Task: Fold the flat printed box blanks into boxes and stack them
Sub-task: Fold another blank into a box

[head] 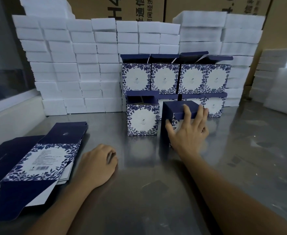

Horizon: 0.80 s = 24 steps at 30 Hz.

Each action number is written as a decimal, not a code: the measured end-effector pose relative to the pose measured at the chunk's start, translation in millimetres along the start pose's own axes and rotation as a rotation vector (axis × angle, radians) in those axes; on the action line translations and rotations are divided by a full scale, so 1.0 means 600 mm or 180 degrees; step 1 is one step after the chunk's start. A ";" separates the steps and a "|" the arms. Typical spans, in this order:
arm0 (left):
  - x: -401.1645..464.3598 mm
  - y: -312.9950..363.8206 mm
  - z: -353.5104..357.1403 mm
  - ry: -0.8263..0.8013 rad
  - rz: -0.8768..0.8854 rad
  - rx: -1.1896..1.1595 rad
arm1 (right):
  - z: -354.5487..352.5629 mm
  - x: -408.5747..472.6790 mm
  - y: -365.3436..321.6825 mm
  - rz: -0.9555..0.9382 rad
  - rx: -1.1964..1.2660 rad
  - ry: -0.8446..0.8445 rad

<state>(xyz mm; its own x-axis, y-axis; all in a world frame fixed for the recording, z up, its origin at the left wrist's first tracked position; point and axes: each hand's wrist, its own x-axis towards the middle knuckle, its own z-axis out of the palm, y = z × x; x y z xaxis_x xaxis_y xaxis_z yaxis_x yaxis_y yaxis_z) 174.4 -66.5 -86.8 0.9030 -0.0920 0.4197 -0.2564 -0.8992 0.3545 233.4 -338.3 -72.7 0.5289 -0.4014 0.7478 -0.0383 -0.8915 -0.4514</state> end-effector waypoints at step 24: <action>-0.001 0.001 0.002 0.0042 0.0033 0.0143 | 0.024 -0.011 0.003 -0.0549 -0.0480 -0.1395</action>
<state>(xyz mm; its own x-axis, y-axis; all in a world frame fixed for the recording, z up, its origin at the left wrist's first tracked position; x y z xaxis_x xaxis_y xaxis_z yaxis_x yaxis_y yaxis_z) 174.3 -67.5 -88.1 0.8957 -0.0959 0.4341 -0.2496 -0.9165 0.3125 242.2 -334.2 -85.5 0.8440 -0.1480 0.5156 -0.0239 -0.9706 -0.2395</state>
